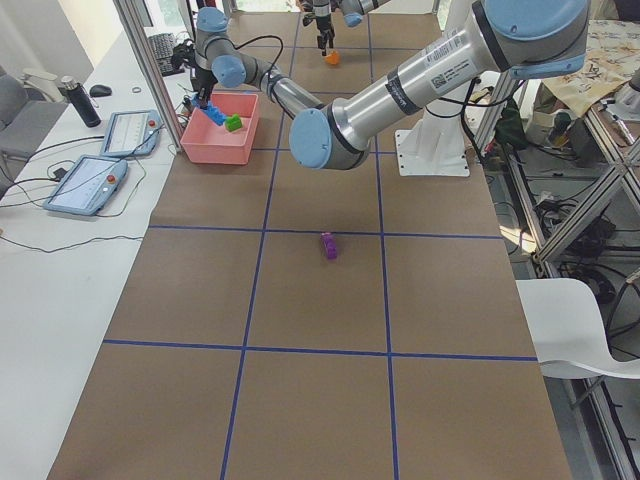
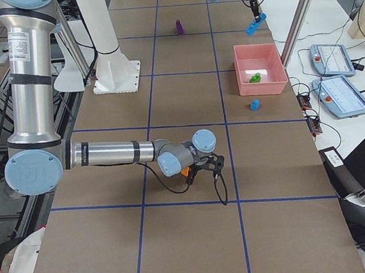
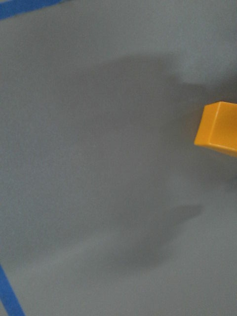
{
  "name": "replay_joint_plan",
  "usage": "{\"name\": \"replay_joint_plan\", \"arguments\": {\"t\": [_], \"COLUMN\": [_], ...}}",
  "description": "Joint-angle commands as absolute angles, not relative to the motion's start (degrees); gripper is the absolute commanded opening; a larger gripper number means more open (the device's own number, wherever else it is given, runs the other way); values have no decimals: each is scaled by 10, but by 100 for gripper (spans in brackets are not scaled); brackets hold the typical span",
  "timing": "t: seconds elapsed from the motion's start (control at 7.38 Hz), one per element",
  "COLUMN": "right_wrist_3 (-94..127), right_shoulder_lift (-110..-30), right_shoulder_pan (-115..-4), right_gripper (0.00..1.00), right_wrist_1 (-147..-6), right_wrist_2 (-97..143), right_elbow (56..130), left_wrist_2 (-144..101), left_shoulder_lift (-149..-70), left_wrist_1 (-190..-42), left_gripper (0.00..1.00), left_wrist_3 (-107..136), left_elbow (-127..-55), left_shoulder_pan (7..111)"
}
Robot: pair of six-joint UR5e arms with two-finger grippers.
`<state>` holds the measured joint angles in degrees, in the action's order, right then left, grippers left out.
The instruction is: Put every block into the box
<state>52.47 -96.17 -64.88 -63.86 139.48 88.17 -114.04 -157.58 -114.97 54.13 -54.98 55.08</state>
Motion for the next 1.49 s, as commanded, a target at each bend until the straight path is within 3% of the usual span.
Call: {"name": "replay_joint_plan", "arguments": {"t": [0.0, 0.41, 0.54, 0.68, 0.95, 1.08, 1.35], "right_wrist_3": [567, 586, 595, 619, 621, 623, 625], "right_shoulder_lift": [-962, -978, -978, -976, -972, -948, -769], "right_shoulder_pan": [-623, -614, -613, -611, -611, -610, -618], "right_gripper": [100, 96, 41, 0, 0, 0, 0], "right_wrist_1": [-617, -589, -589, -589, -578, -601, -764], "right_wrist_2": [1396, 1397, 1397, 1397, 1397, 1397, 1400], "right_elbow": [882, 882, 882, 884, 891, 915, 911], "left_wrist_2": [-1056, -1005, -1003, -1005, -1090, -1133, -1153], "left_shoulder_lift": [-1614, -1618, -1618, -1615, -1581, -1515, -1328], "left_wrist_1": [-1223, -1242, -1239, -1237, -1143, -1066, -939], "left_gripper": [0, 0, 38, 99, 99, 99, 98], "left_wrist_3": [594, 597, 615, 612, 556, 501, 308], "left_elbow": [-479, -448, -453, -460, -544, -650, -878], "left_shoulder_pan": [511, 479, 472, 475, 495, 514, 520]}}
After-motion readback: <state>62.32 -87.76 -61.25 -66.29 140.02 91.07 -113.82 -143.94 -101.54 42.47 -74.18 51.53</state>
